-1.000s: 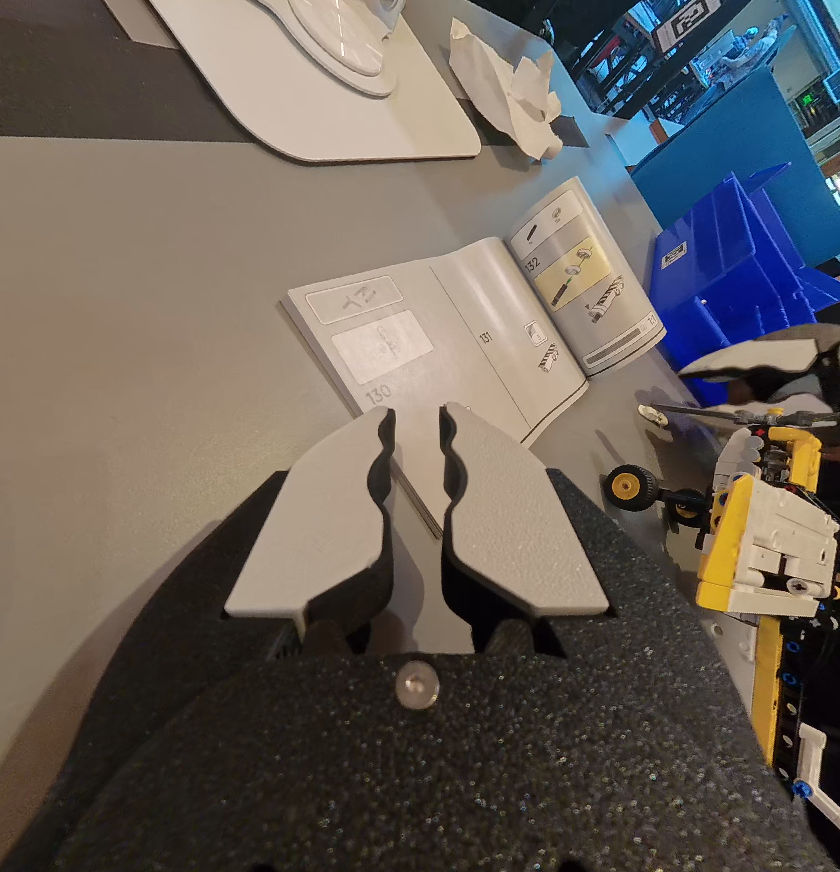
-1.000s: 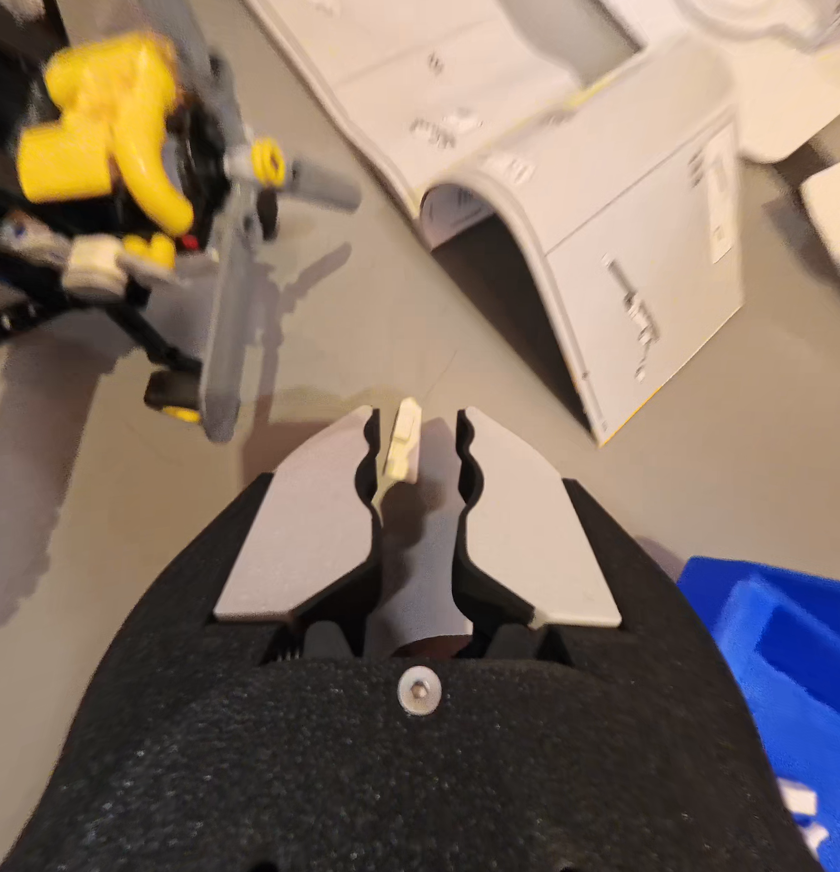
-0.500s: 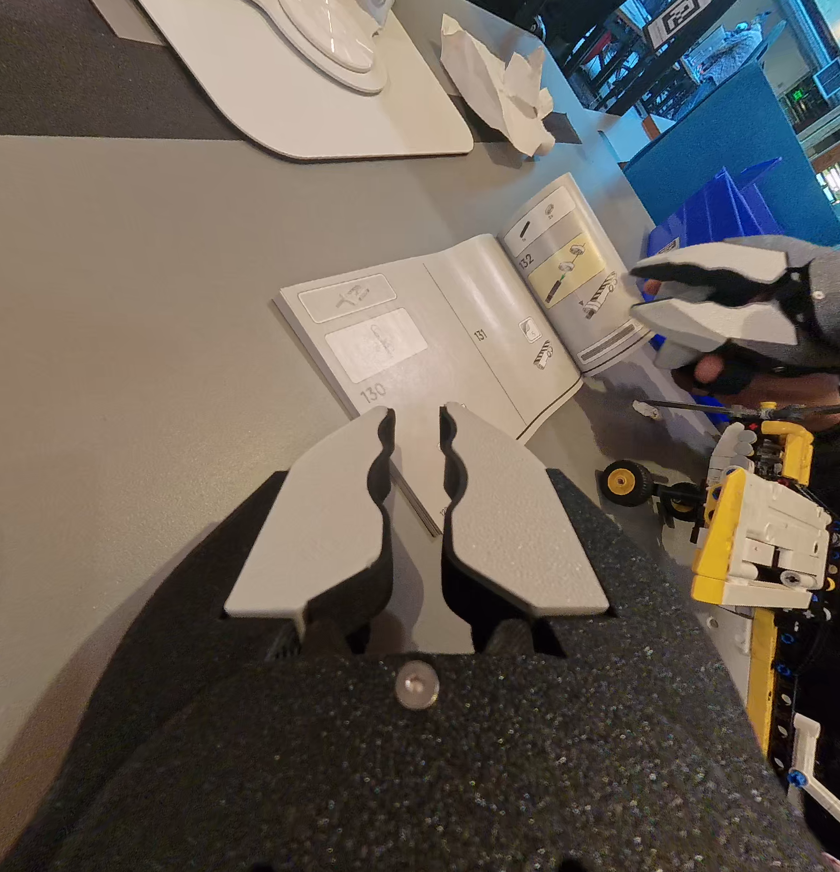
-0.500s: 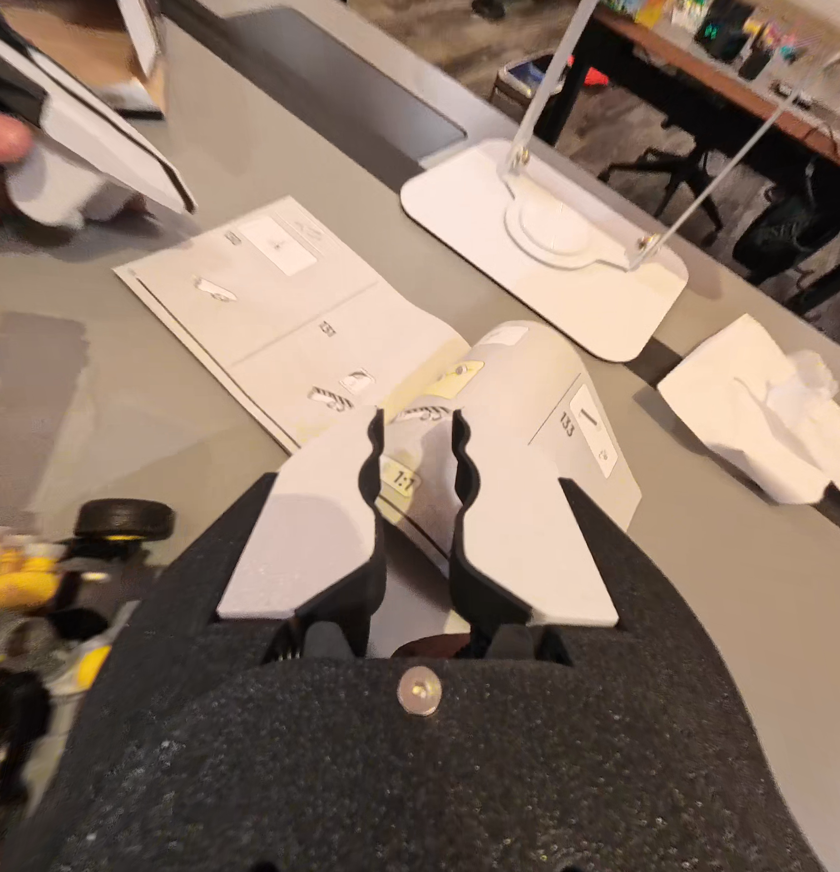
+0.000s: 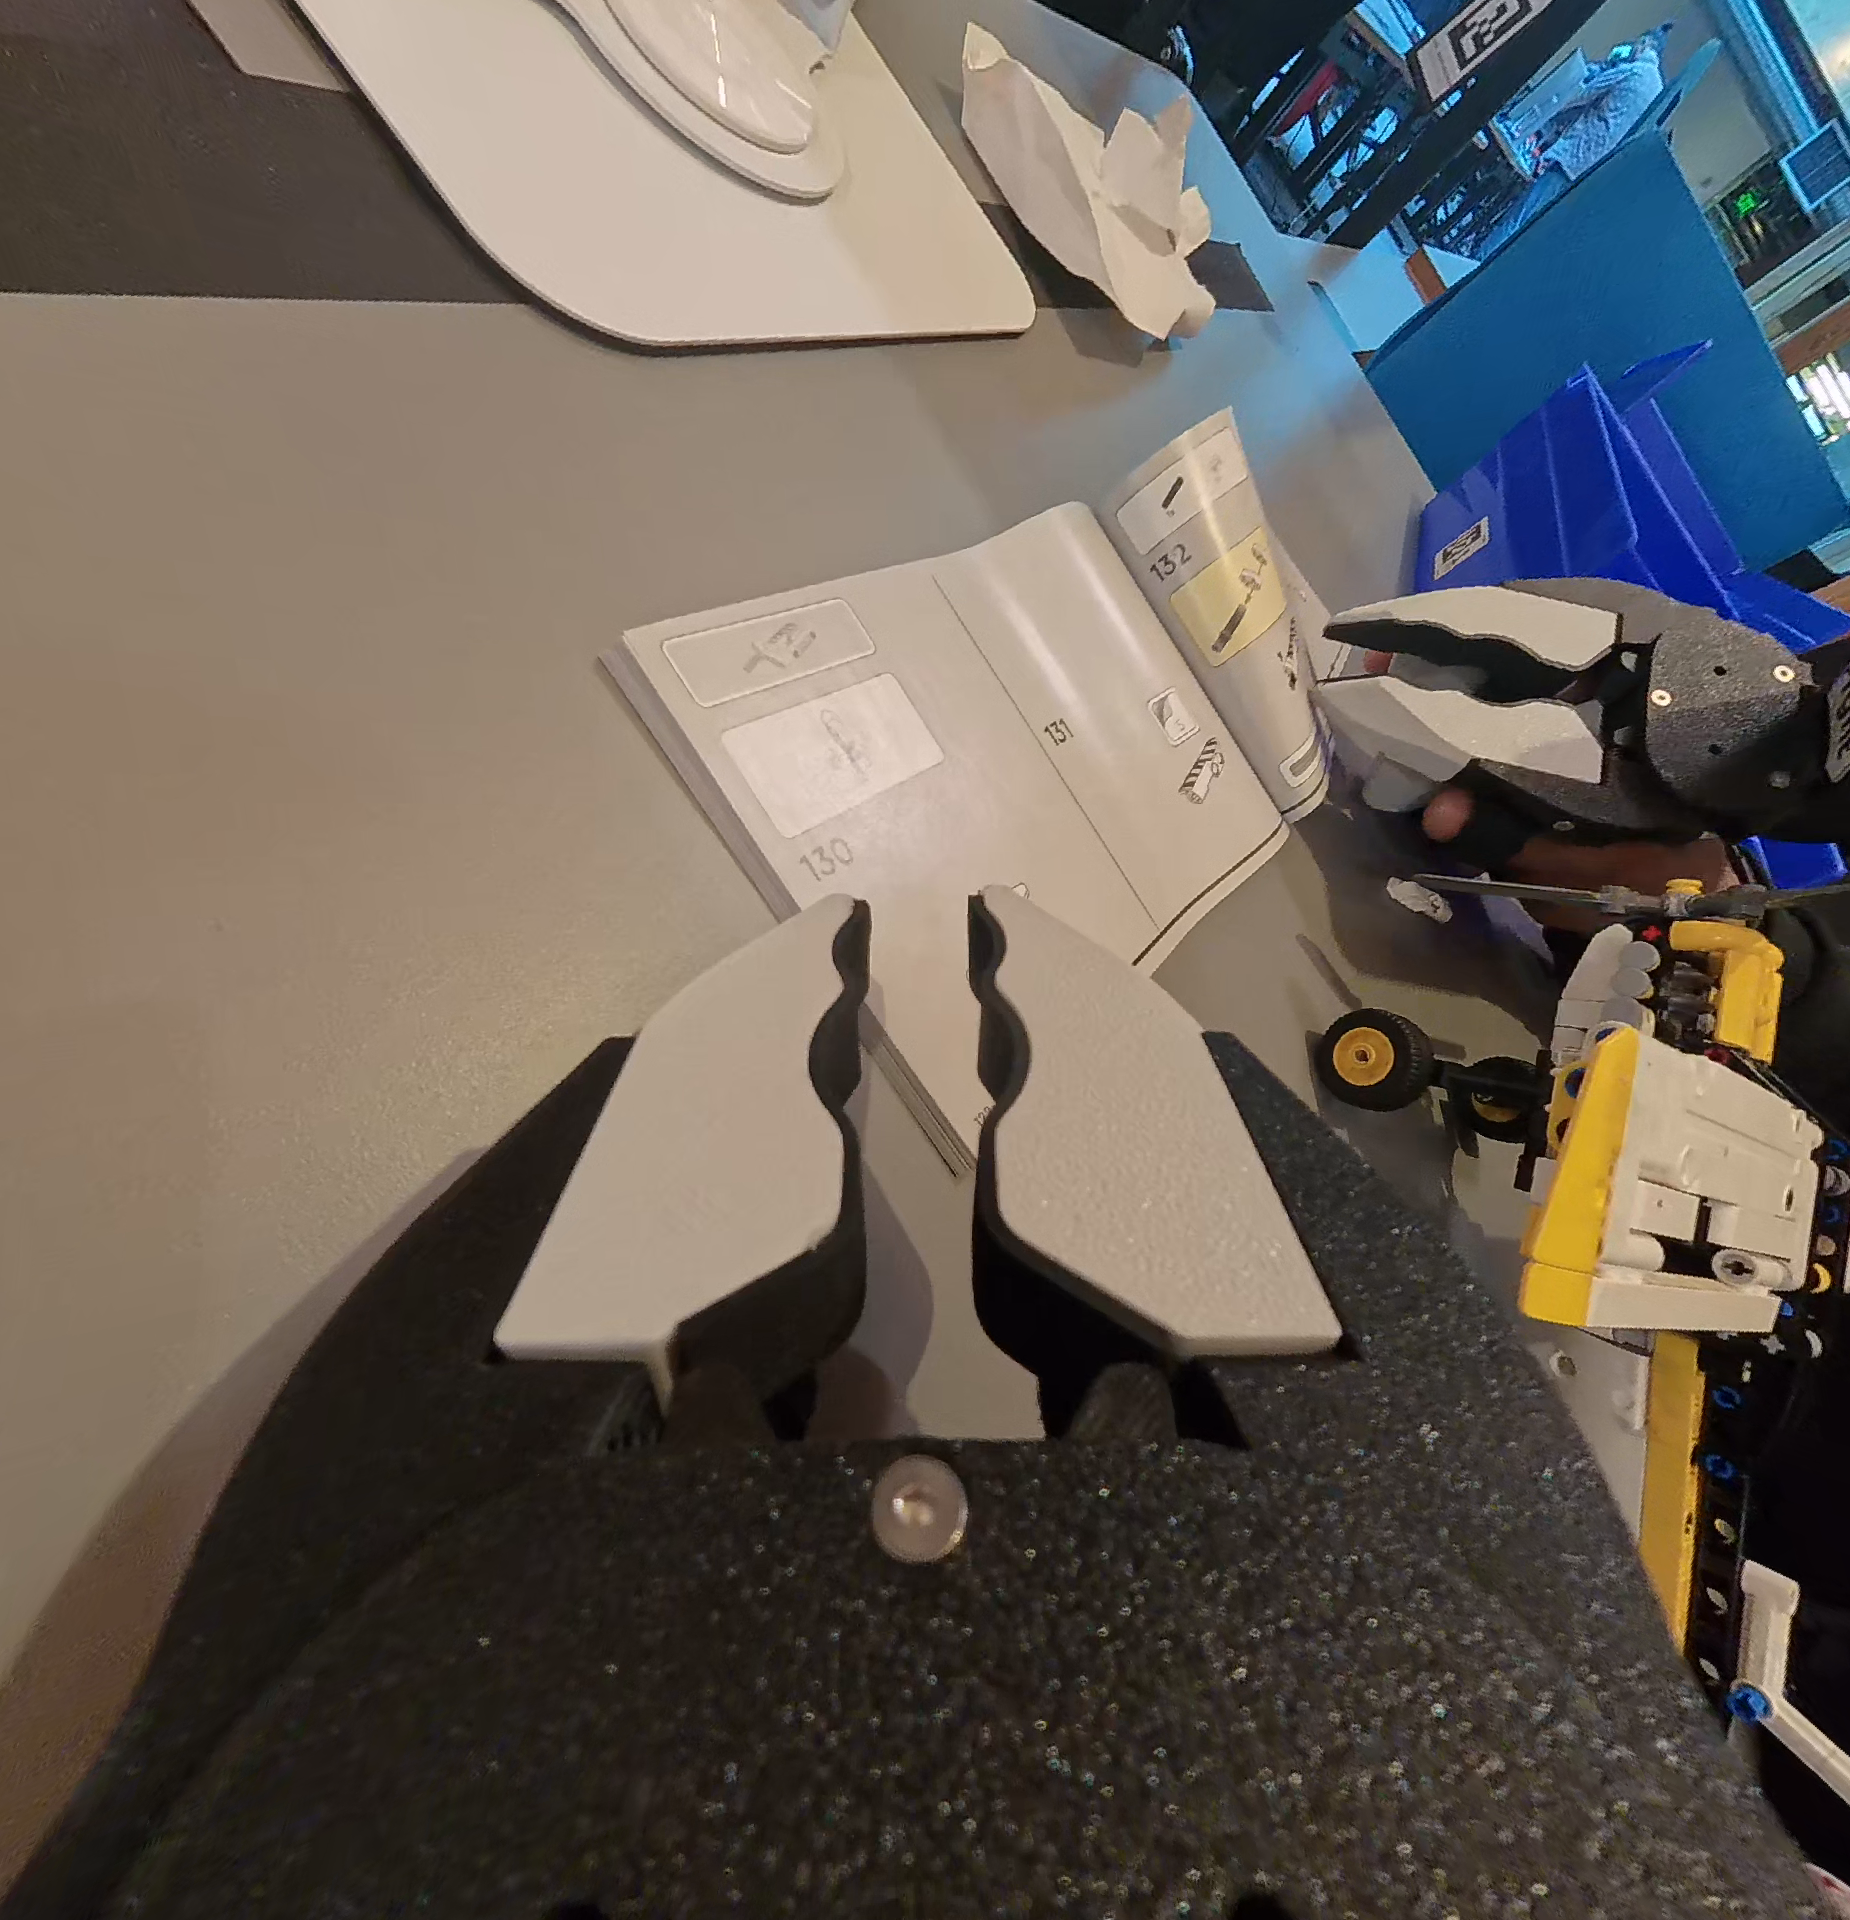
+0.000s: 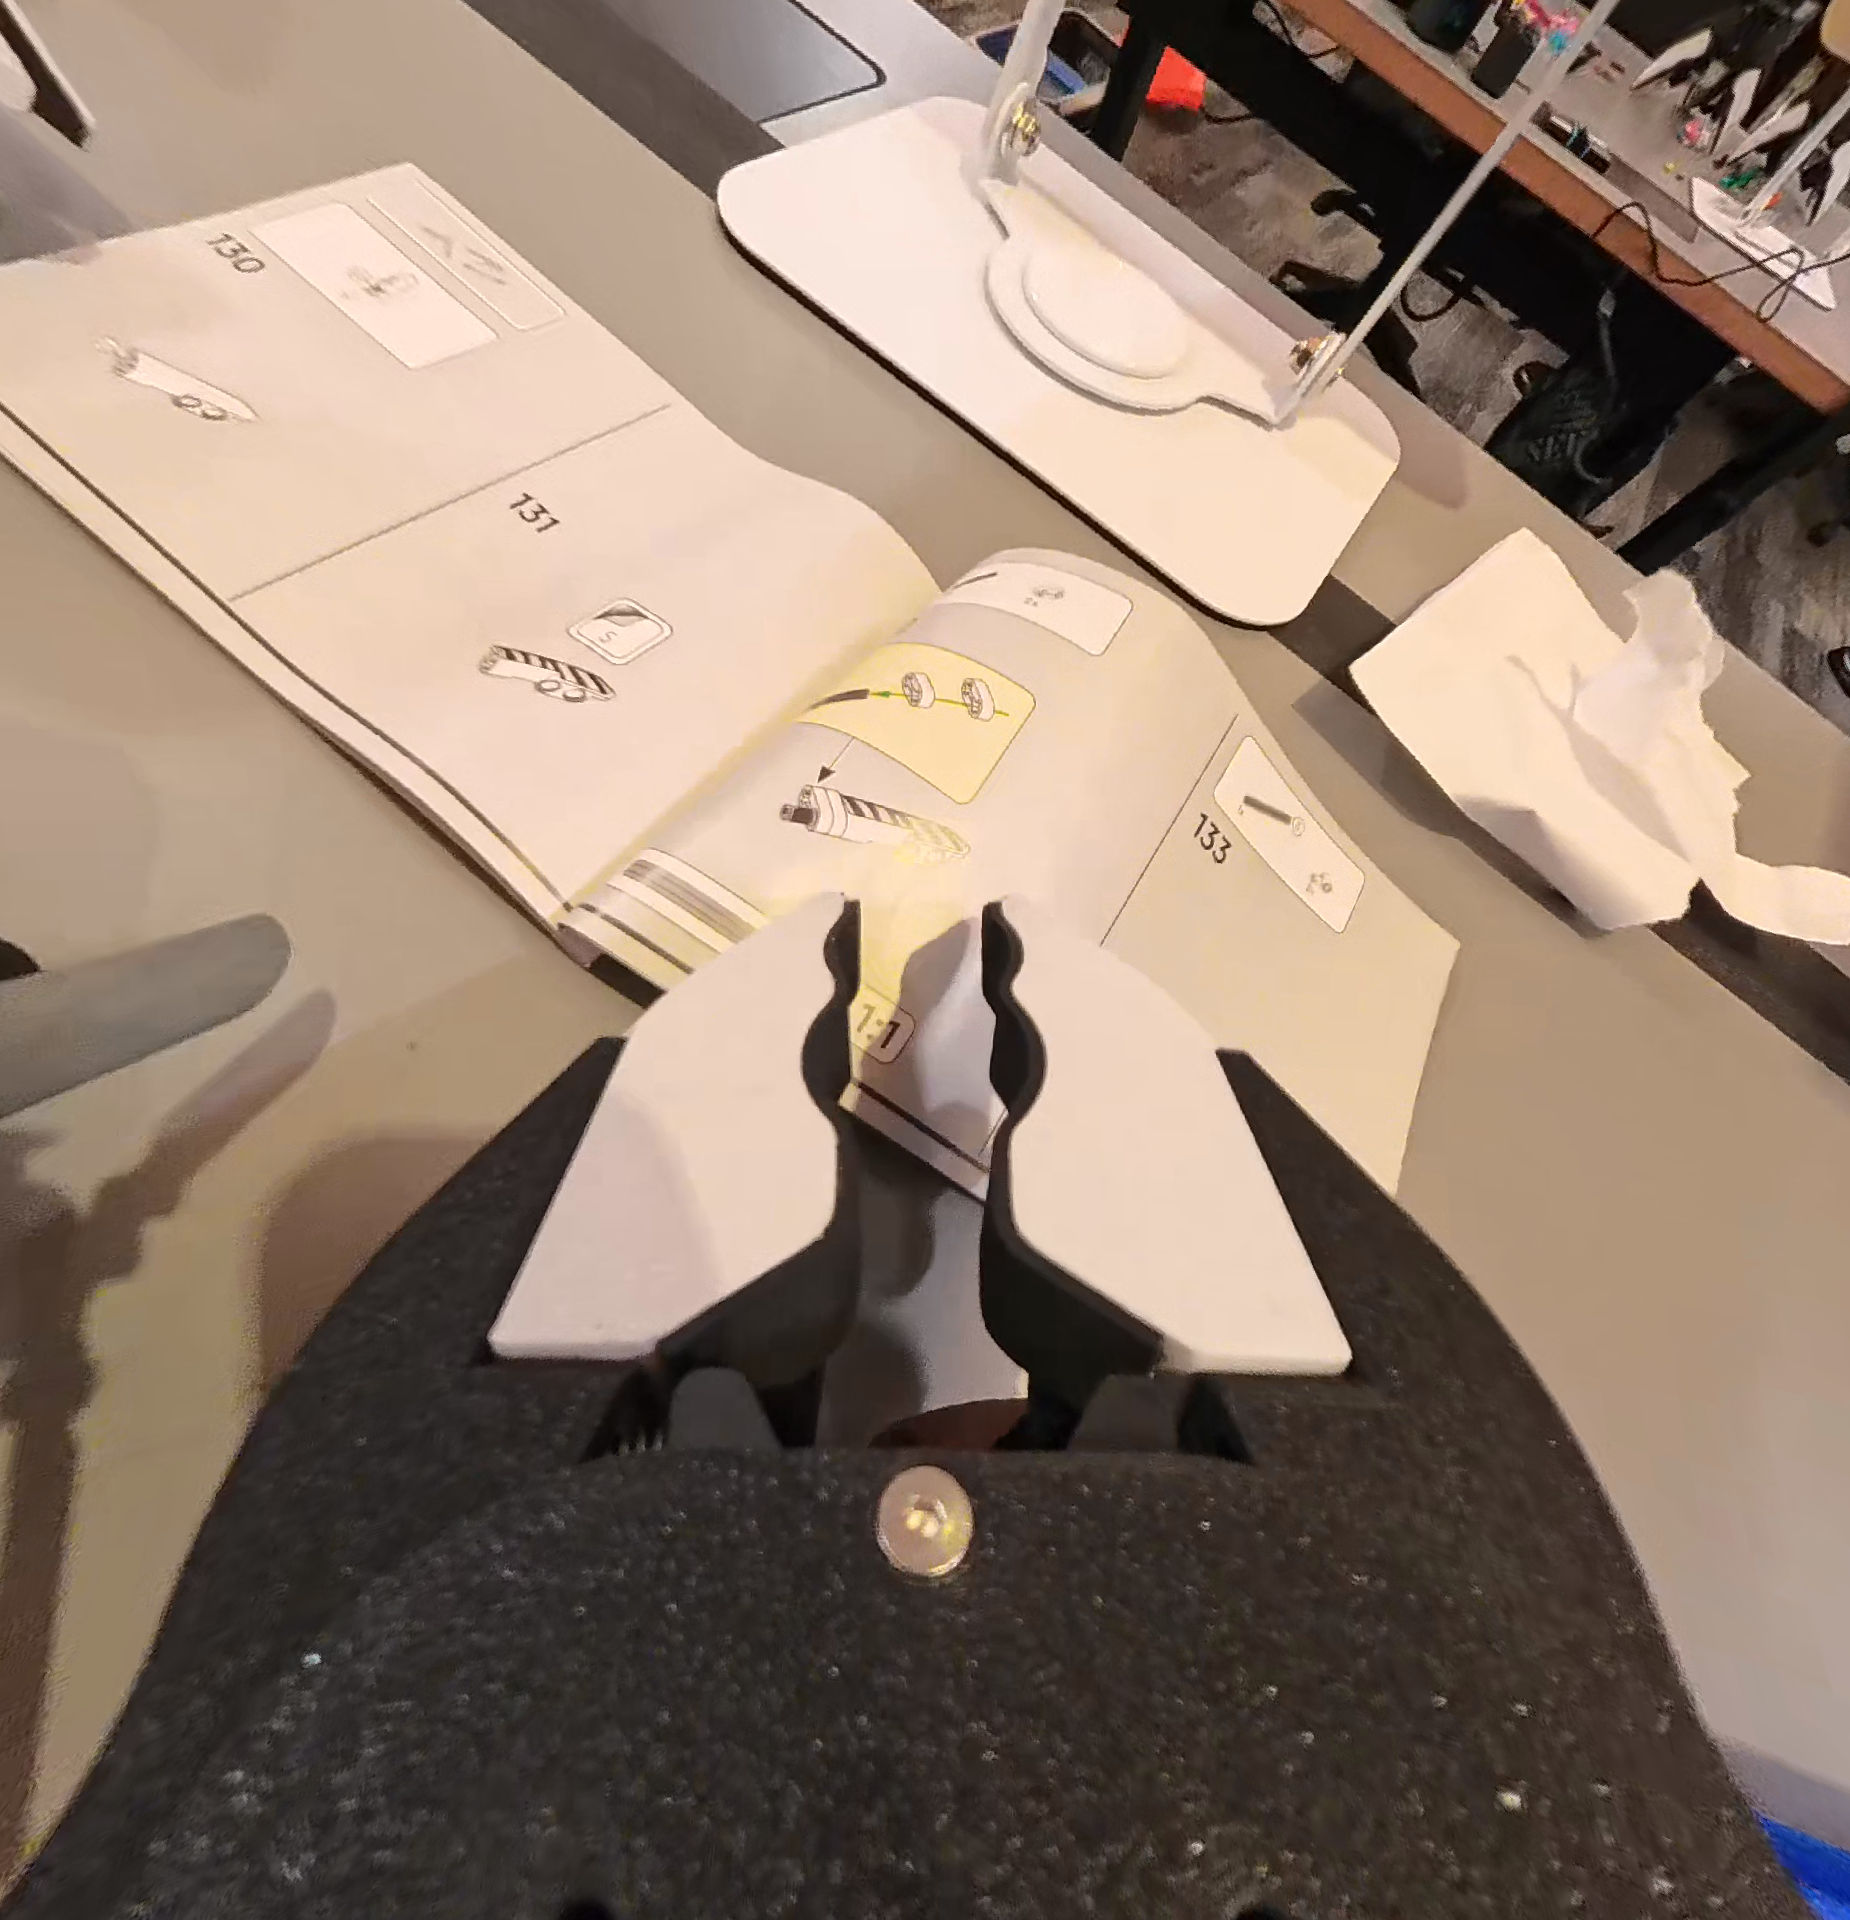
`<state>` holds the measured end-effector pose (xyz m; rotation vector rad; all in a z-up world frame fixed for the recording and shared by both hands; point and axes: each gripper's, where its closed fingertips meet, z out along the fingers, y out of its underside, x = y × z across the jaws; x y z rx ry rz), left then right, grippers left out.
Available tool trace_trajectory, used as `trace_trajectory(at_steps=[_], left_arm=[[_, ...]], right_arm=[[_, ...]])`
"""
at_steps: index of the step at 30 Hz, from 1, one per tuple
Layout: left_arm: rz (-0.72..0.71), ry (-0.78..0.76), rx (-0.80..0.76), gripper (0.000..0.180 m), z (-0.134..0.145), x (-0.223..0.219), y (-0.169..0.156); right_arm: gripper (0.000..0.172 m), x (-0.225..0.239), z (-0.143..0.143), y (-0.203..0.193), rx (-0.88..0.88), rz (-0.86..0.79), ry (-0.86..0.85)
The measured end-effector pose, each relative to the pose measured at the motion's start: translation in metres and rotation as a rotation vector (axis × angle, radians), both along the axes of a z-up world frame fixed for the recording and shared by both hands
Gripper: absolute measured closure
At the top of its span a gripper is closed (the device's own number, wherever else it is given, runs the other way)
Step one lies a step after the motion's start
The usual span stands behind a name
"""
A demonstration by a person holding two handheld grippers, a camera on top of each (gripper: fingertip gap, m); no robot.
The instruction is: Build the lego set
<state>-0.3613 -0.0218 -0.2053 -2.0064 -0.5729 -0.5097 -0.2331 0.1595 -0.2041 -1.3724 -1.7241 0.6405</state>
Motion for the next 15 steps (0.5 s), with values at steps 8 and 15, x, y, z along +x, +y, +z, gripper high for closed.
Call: trace_trajectory(at_steps=[8, 15], left_arm=[[-0.003, 0.001, 0.000, 0.162, 0.0000, 0.0002, 0.0000], [-0.003, 0.006, -0.002, 0.163, -0.0003, 0.0004, 0.0000]], right_arm=[[0.150, -0.0003, -0.0015, 0.0006, -0.008, -0.003, -0.002], [0.150, -0.0006, -0.0025, 0.0007, -0.009, -0.002, -0.007]])
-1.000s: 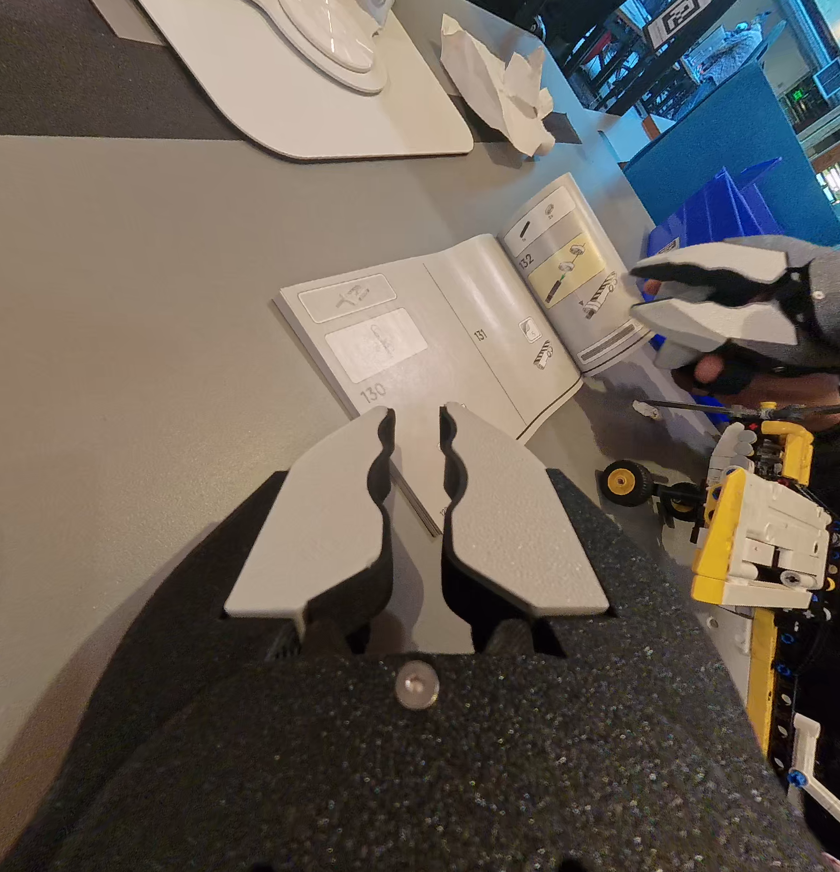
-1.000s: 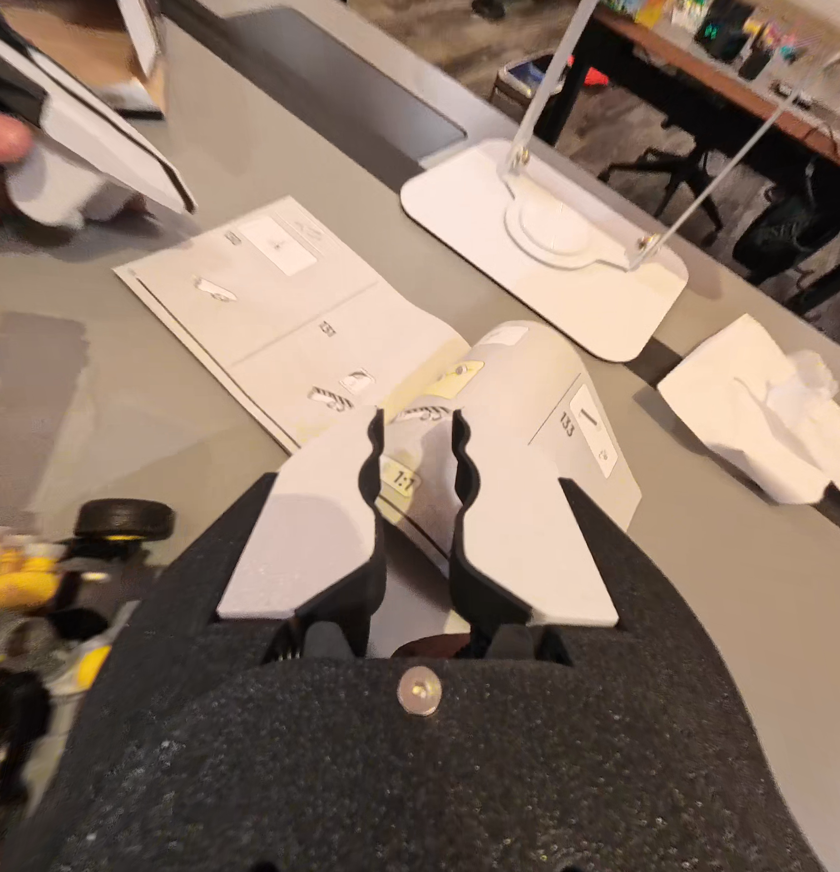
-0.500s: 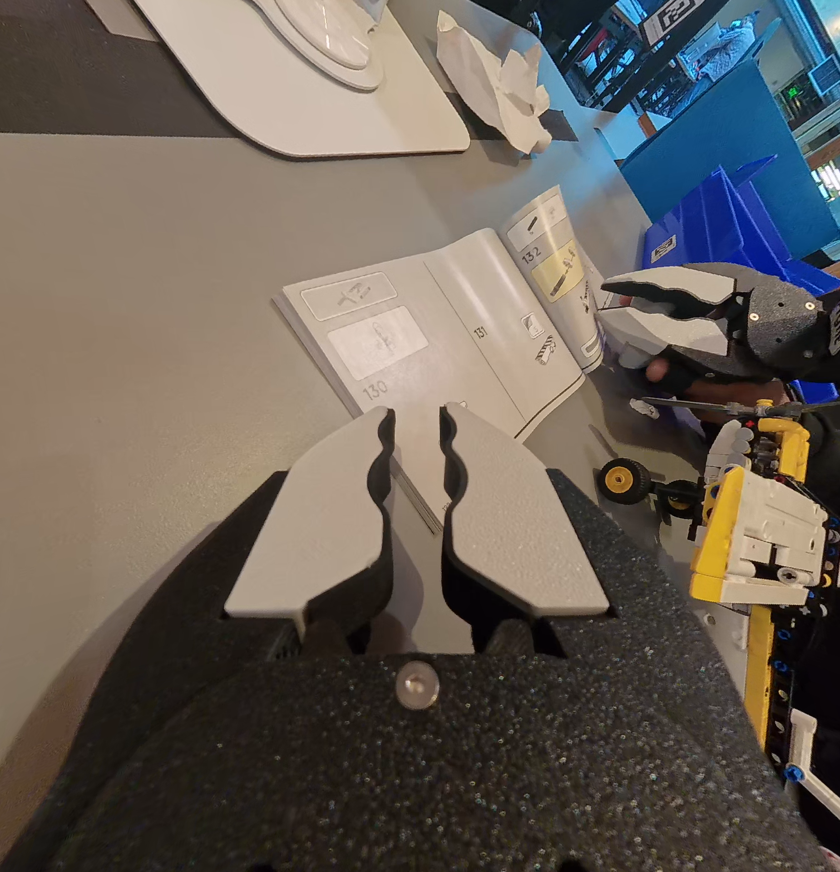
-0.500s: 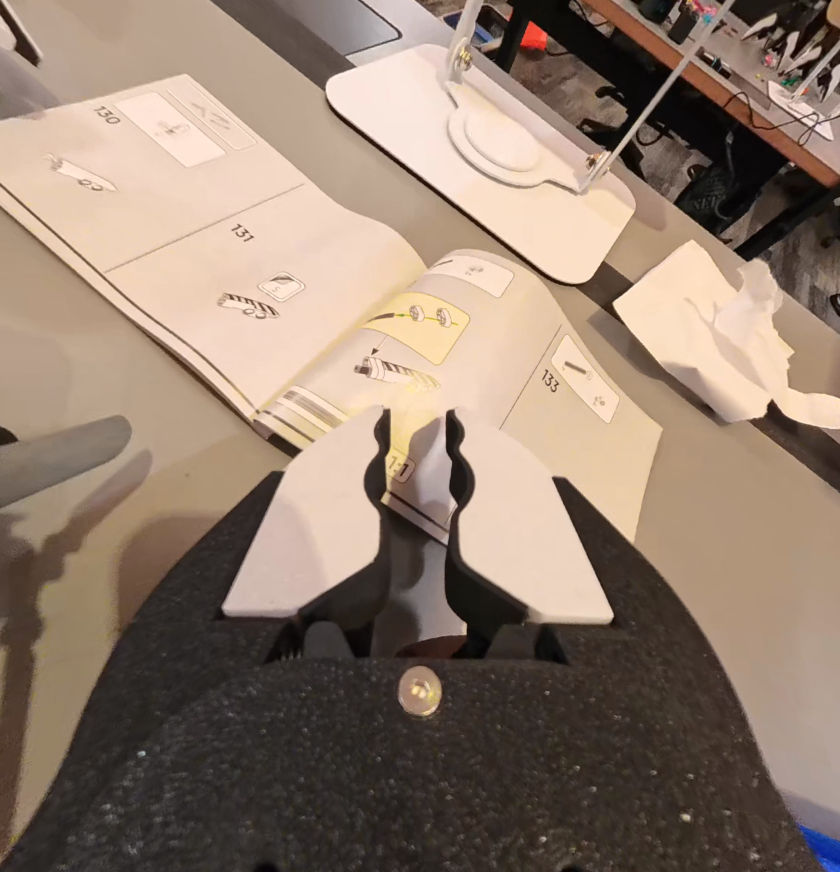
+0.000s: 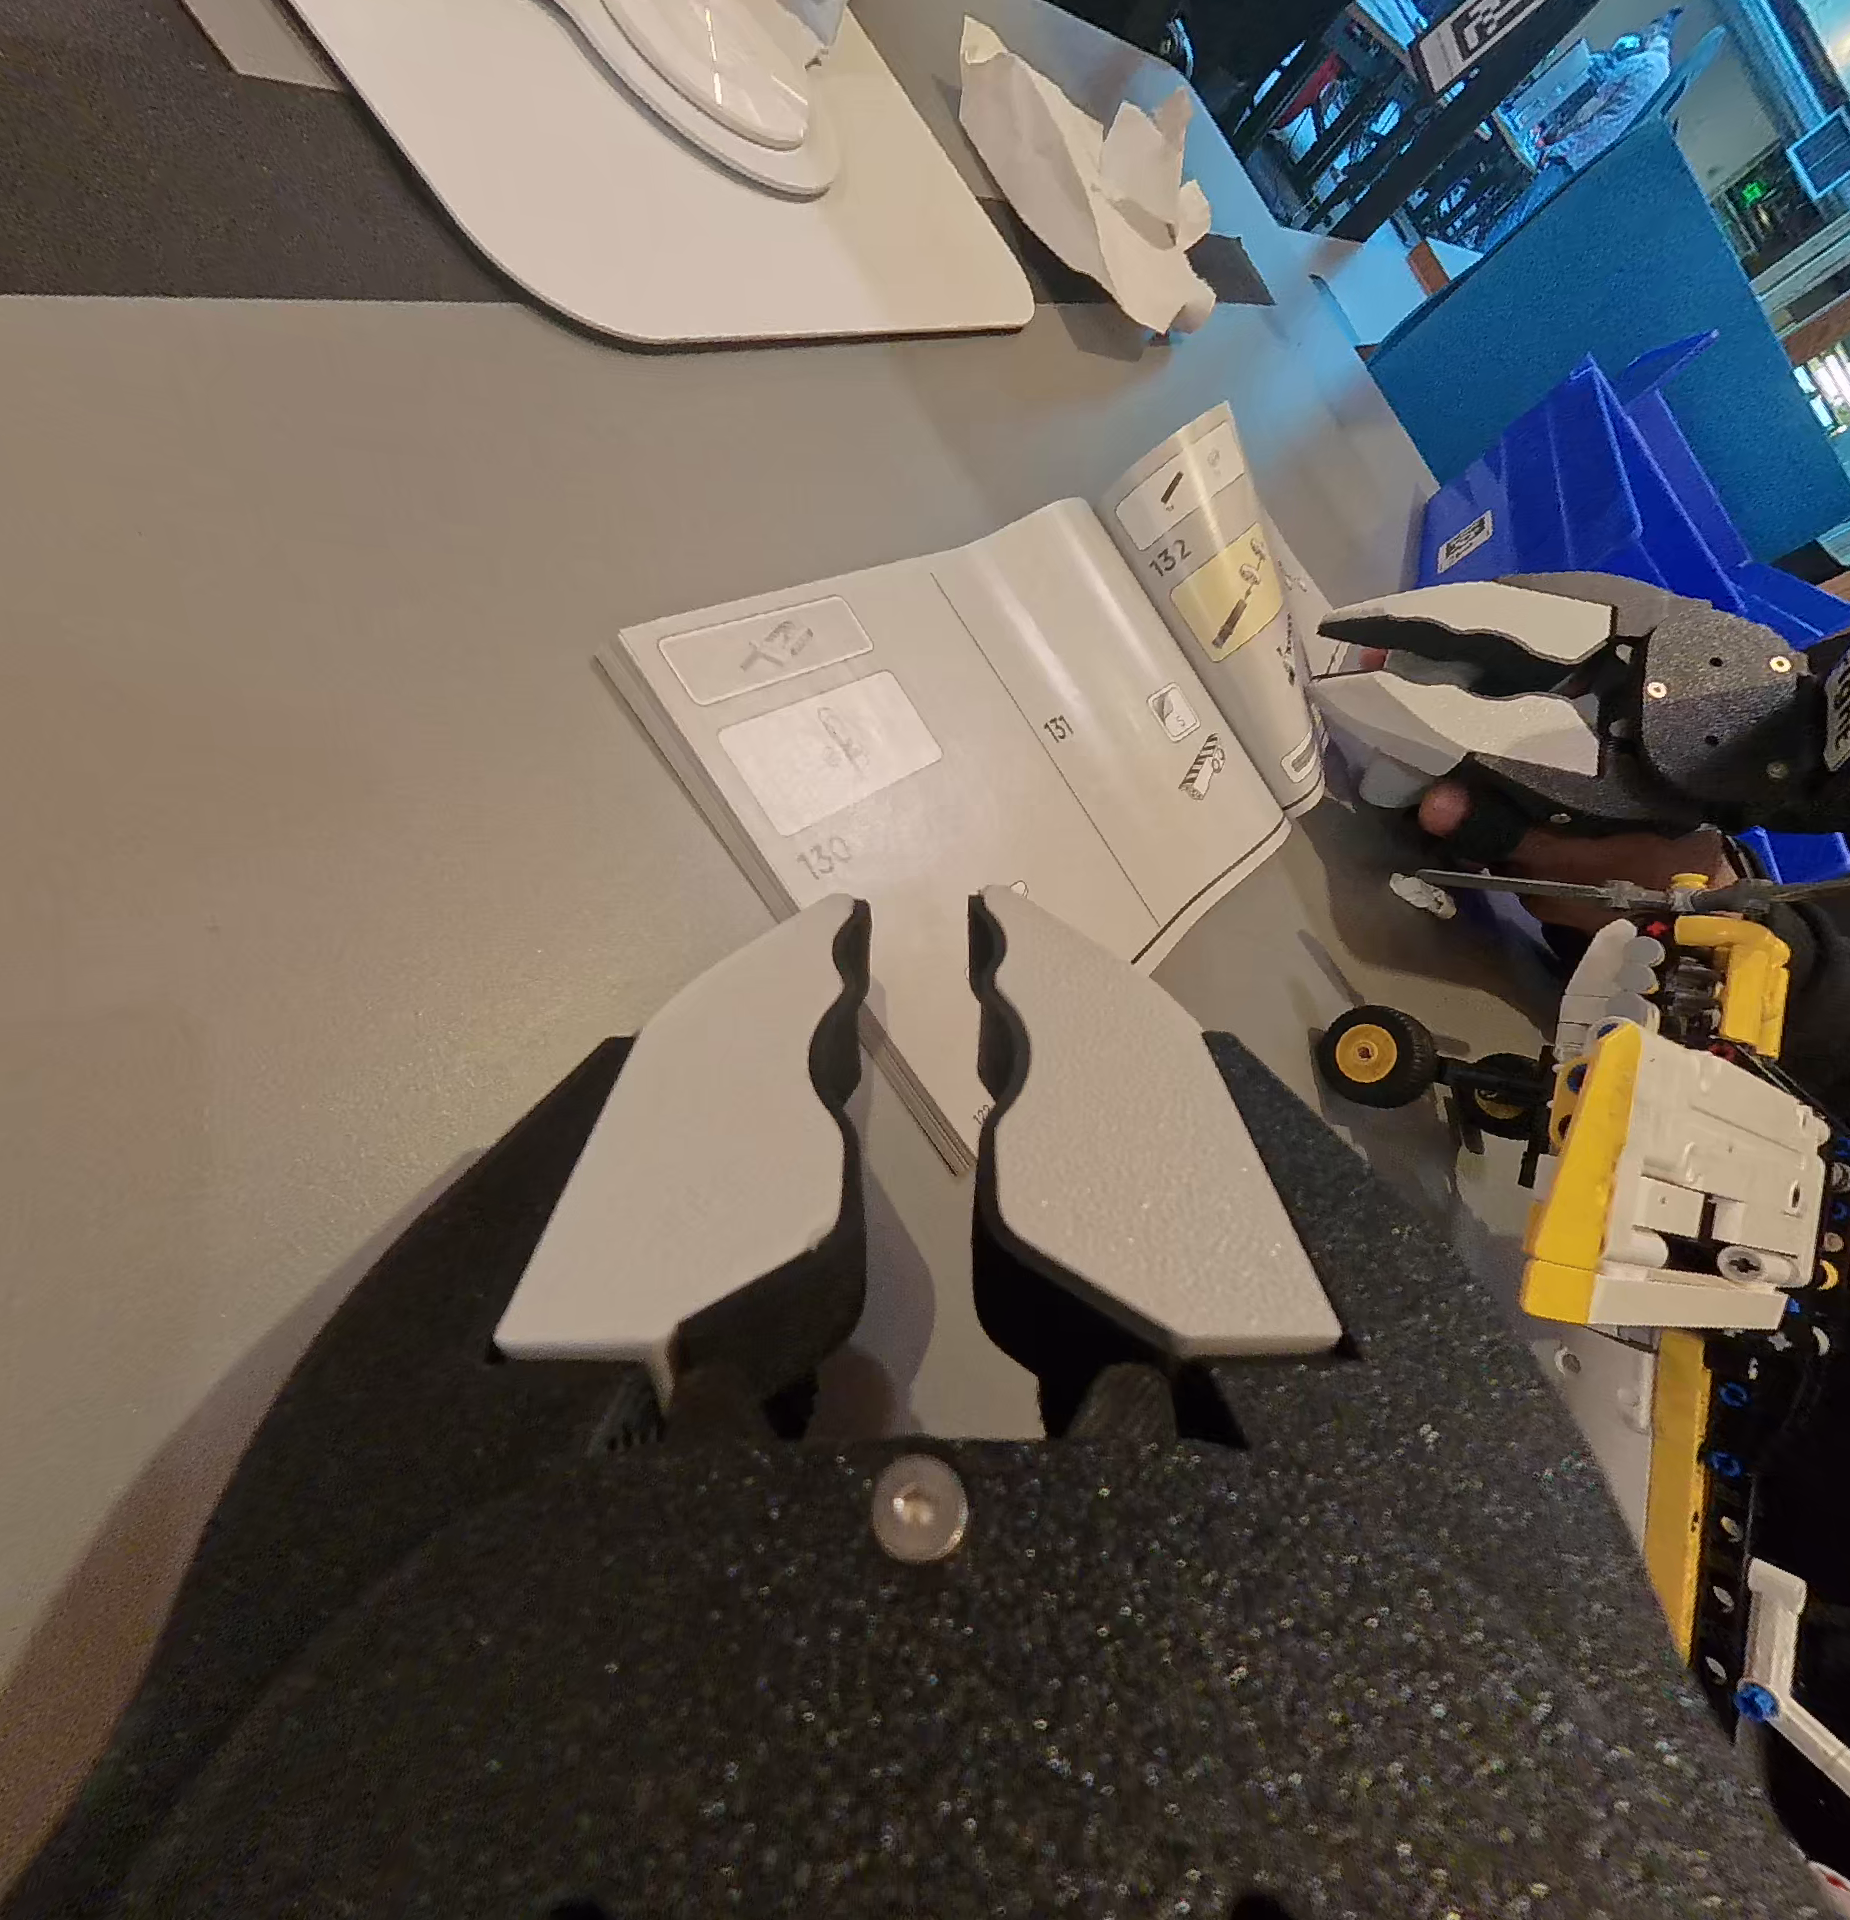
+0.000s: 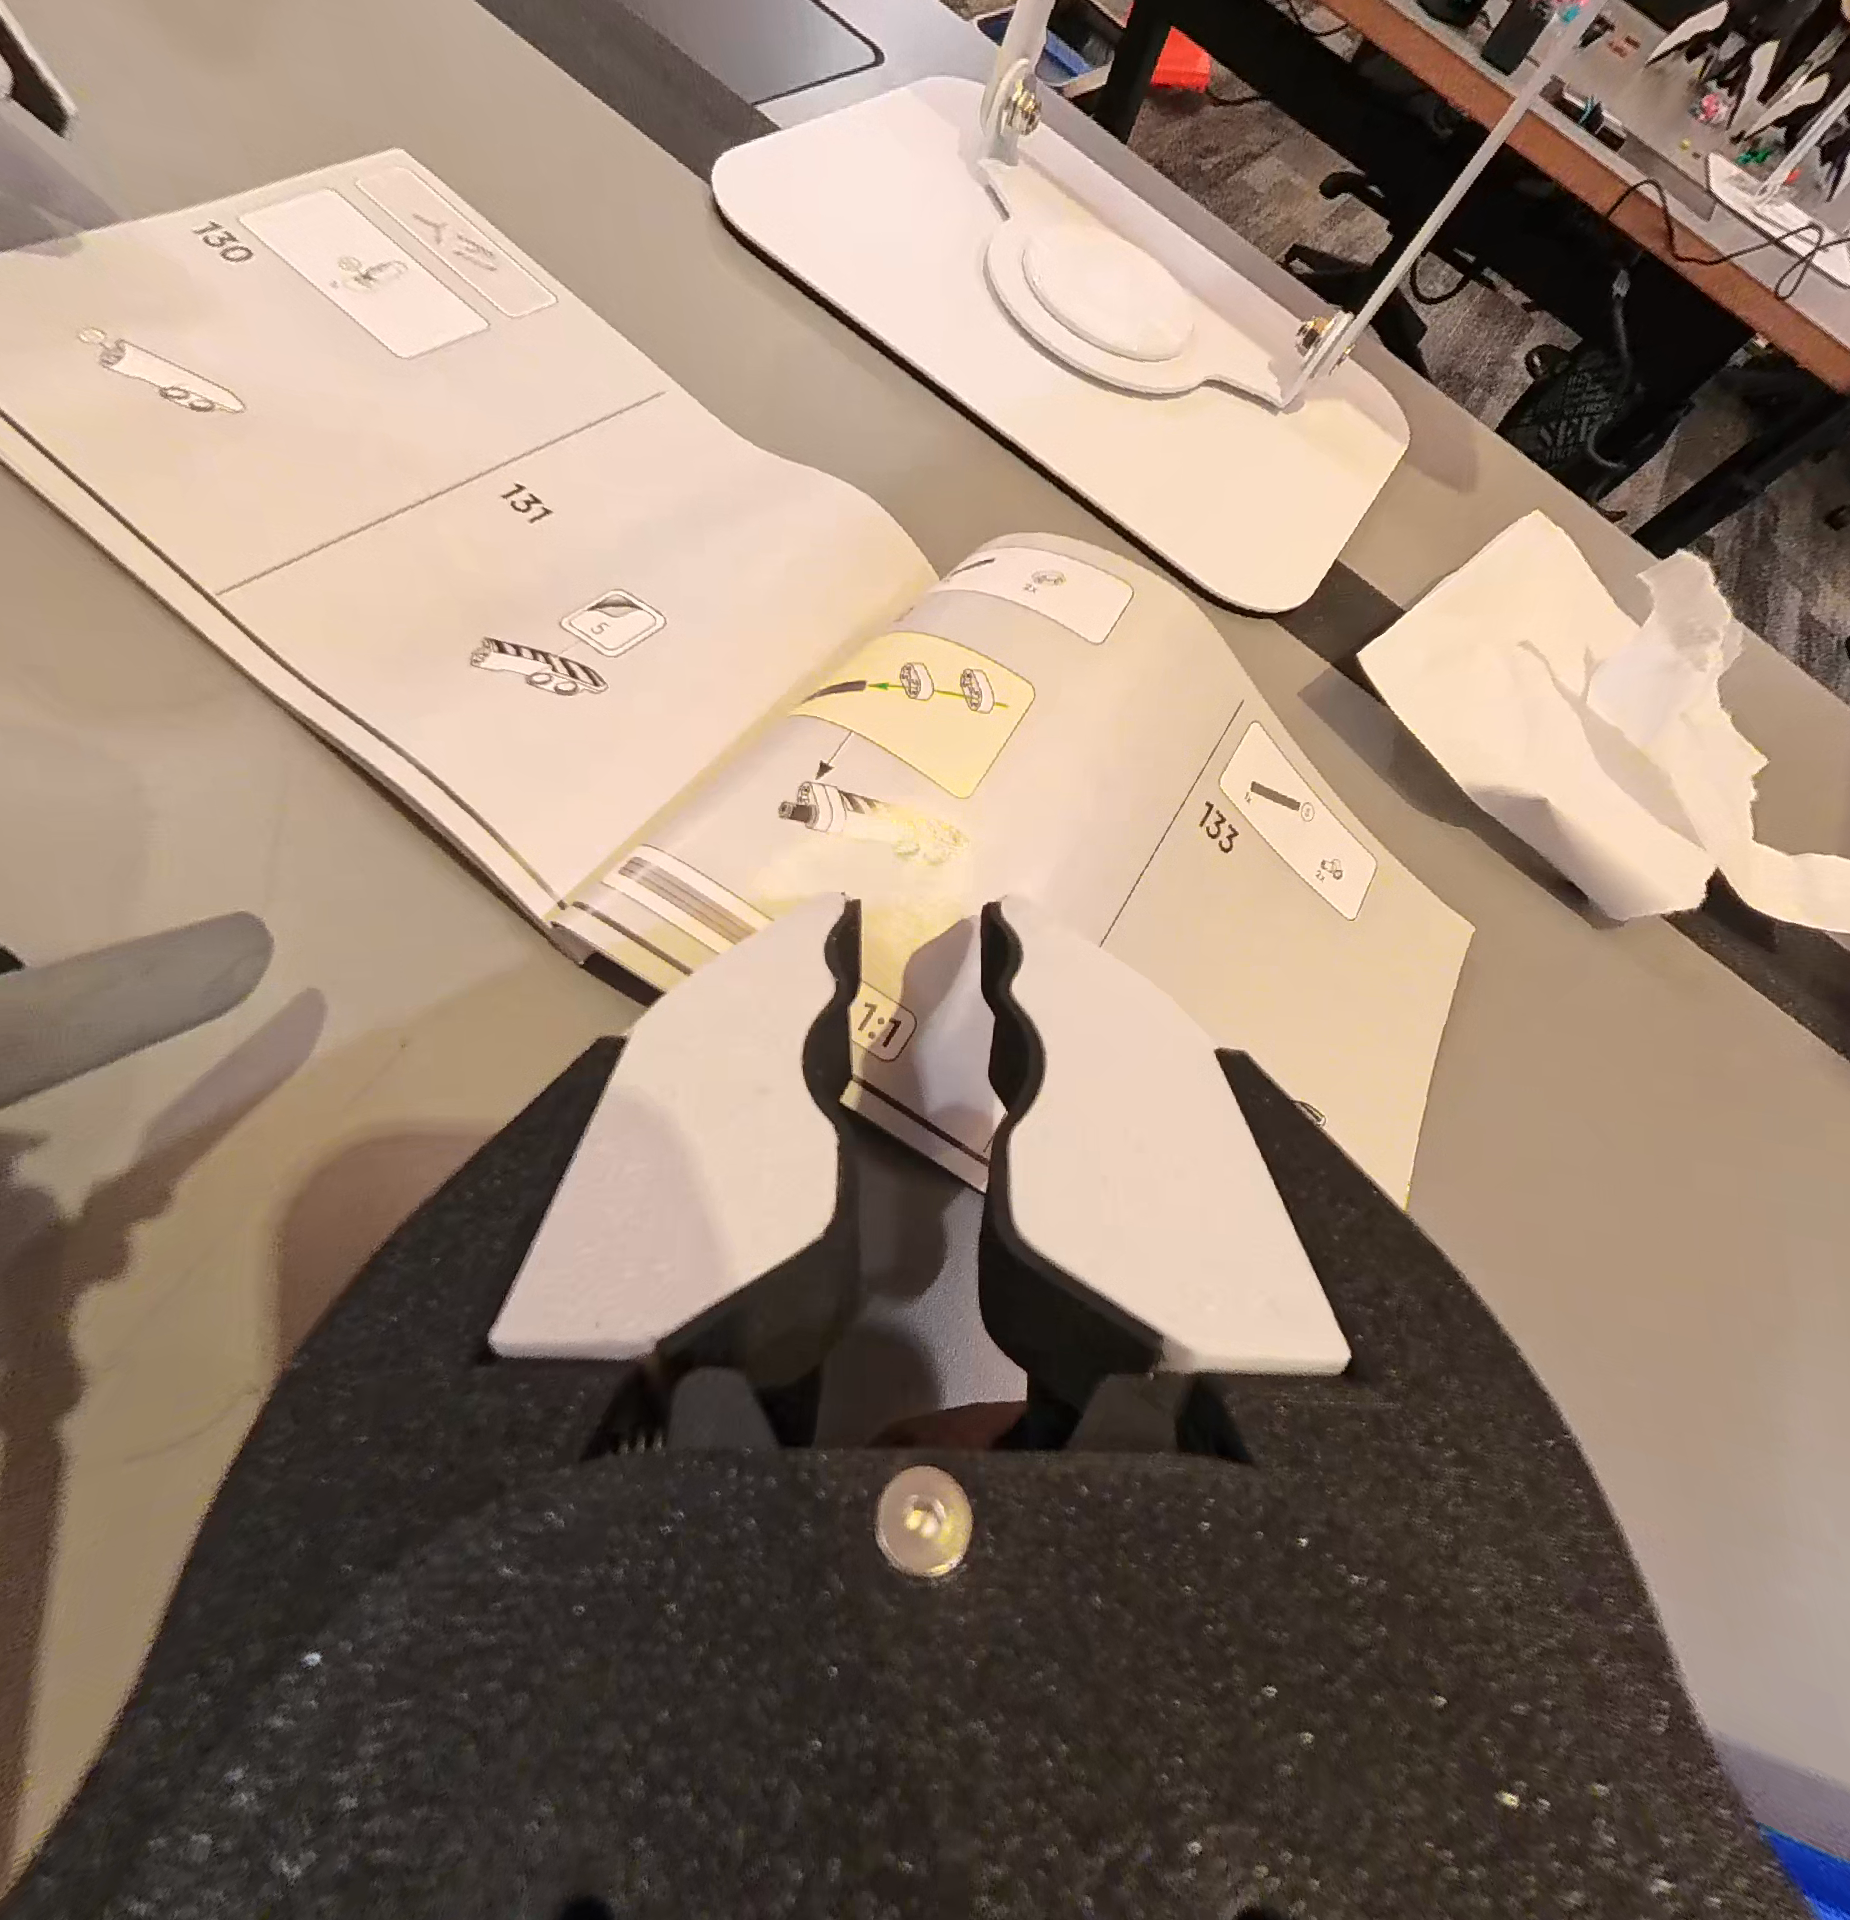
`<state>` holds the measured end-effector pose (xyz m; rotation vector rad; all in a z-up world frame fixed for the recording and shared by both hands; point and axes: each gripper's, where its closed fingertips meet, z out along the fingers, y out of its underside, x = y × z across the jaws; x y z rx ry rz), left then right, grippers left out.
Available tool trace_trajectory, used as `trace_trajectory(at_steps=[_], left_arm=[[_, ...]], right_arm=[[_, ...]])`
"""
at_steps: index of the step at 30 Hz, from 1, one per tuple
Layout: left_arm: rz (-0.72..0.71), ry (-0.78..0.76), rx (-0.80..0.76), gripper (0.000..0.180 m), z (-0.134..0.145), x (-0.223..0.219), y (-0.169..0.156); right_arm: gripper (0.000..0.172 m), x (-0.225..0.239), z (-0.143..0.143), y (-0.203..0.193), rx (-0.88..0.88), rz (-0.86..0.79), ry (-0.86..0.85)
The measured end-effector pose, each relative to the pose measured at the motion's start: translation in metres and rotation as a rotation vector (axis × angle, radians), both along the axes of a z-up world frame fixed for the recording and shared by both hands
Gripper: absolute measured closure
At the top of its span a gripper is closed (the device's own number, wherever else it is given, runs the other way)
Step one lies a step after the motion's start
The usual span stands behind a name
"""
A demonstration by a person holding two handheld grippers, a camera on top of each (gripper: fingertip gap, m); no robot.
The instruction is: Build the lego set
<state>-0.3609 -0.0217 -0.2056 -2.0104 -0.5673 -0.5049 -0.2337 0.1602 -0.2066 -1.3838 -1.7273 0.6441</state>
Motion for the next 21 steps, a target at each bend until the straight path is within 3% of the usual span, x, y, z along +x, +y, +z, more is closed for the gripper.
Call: trace_trajectory(at_steps=[21], left_arm=[[0.000, 0.003, -0.004, 0.162, -0.0007, 0.0003, -0.0001]], right_arm=[[0.152, -0.0007, -0.0015, -0.0003, 0.010, 0.006, -0.009]])
